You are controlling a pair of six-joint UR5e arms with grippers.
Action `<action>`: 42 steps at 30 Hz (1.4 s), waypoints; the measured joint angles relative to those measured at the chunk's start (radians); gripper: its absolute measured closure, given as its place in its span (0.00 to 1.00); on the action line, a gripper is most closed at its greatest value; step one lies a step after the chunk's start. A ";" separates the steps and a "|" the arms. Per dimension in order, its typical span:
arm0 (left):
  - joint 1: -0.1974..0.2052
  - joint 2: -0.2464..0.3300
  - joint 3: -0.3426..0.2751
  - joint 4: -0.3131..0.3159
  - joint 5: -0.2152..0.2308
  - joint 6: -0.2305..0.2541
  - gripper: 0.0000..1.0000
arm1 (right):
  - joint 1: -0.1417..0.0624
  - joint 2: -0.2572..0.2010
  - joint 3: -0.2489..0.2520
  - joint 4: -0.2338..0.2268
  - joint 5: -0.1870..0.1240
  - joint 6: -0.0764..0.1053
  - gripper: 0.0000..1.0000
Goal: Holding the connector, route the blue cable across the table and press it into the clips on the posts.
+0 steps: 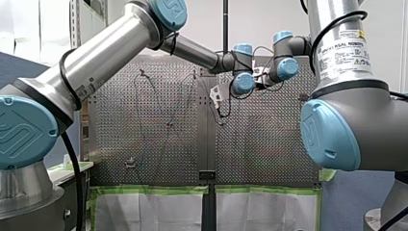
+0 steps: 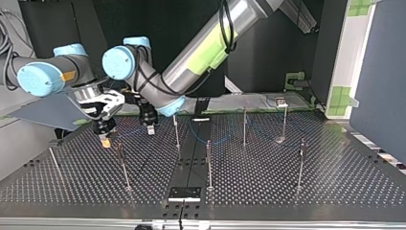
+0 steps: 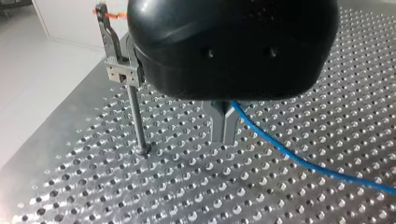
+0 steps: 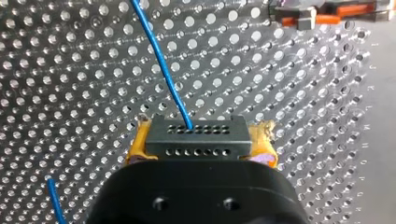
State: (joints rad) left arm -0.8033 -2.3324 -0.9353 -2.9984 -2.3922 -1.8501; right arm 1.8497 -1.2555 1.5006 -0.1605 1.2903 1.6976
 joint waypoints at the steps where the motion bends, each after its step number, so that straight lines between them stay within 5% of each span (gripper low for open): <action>1: -0.002 0.000 0.000 -0.001 0.000 0.002 1.00 | 0.000 -0.002 -0.001 0.001 0.000 0.000 1.00; 14: -0.012 0.013 0.001 0.013 0.010 0.019 1.00 | 0.000 -0.084 -0.026 0.038 -0.024 0.006 1.00; 24: -0.003 0.040 0.003 0.045 0.023 0.033 1.00 | 0.002 -0.097 -0.029 0.044 -0.023 0.006 1.00; 42: 0.081 0.035 0.002 0.196 0.168 0.101 1.00 | -0.024 -0.086 -0.039 0.036 -0.042 0.015 1.00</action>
State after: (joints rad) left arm -0.7220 -2.2971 -0.9335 -2.8024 -2.2241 -1.7488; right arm 1.8256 -1.3412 1.4615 -0.1241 1.2484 1.7129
